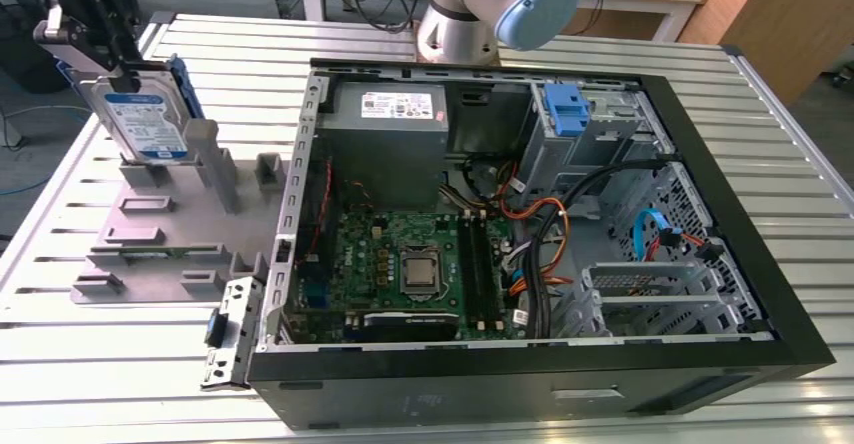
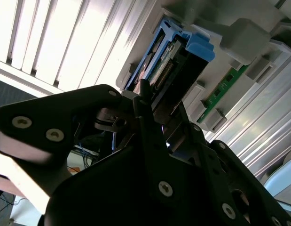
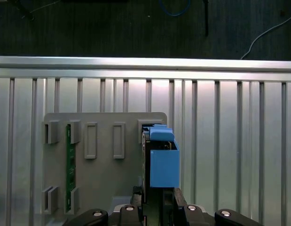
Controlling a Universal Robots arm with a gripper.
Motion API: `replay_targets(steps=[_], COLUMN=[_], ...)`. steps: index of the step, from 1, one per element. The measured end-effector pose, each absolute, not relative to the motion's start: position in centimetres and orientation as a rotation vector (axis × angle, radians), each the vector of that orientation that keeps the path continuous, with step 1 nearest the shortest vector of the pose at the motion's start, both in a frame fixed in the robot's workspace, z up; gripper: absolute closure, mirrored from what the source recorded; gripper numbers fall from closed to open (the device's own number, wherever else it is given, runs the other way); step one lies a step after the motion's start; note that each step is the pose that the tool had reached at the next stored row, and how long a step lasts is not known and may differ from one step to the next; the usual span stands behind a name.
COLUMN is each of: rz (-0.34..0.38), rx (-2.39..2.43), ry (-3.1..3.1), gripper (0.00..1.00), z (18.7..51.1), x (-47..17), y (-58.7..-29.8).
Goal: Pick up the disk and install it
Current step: 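Pick up the disk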
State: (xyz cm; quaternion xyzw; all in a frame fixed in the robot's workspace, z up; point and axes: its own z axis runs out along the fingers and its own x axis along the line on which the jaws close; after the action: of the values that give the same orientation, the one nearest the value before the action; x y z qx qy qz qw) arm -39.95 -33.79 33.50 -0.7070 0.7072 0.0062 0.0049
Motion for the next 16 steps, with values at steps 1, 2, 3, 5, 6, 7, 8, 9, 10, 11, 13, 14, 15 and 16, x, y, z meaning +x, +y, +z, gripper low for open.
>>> replay_targets(steps=[1, 2, 3, 5, 6, 7, 8, 9, 10, 11, 13, 14, 15, 16], rz=[0.02, 0.02, 0.02, 0.02, 0.02, 0.02, 0.02, 0.019, 0.019, 0.019, 0.02, 0.02, 0.02, 0.02], rx=[-2.214, -2.214, -2.214, -2.215, -2.214, -2.214, -2.214, -2.214, -2.214, -2.214, -2.214, -2.214, -2.214, -2.215], ry=[2.215, 2.215, 2.215, 2.215, 2.215, 2.215, 2.215, 2.215, 2.215, 2.215, 2.215, 2.215, 2.215, 2.215], gripper=[0.65, 0.65, 0.65, 0.65, 0.65, 0.65, 0.65, 0.65, 0.65, 0.65, 0.65, 0.65, 0.65, 0.65], z=[33.51, 33.51, 33.53, 33.65, 33.74, 33.82, 33.86, 33.86, 33.86, 33.87, 33.89, 33.89, 33.89, 33.96], x=[-39.95, -39.95, -39.95, -39.94, -39.94, -39.95, -39.95, -39.95, -39.95, -39.94, -39.95, -39.95, -39.94, -39.95], y=[-33.79, -33.79, -33.79, -33.79, -33.79, -33.79, -33.79, -33.79, -33.79, -33.79, -33.79, -33.79, -33.79, -33.79])
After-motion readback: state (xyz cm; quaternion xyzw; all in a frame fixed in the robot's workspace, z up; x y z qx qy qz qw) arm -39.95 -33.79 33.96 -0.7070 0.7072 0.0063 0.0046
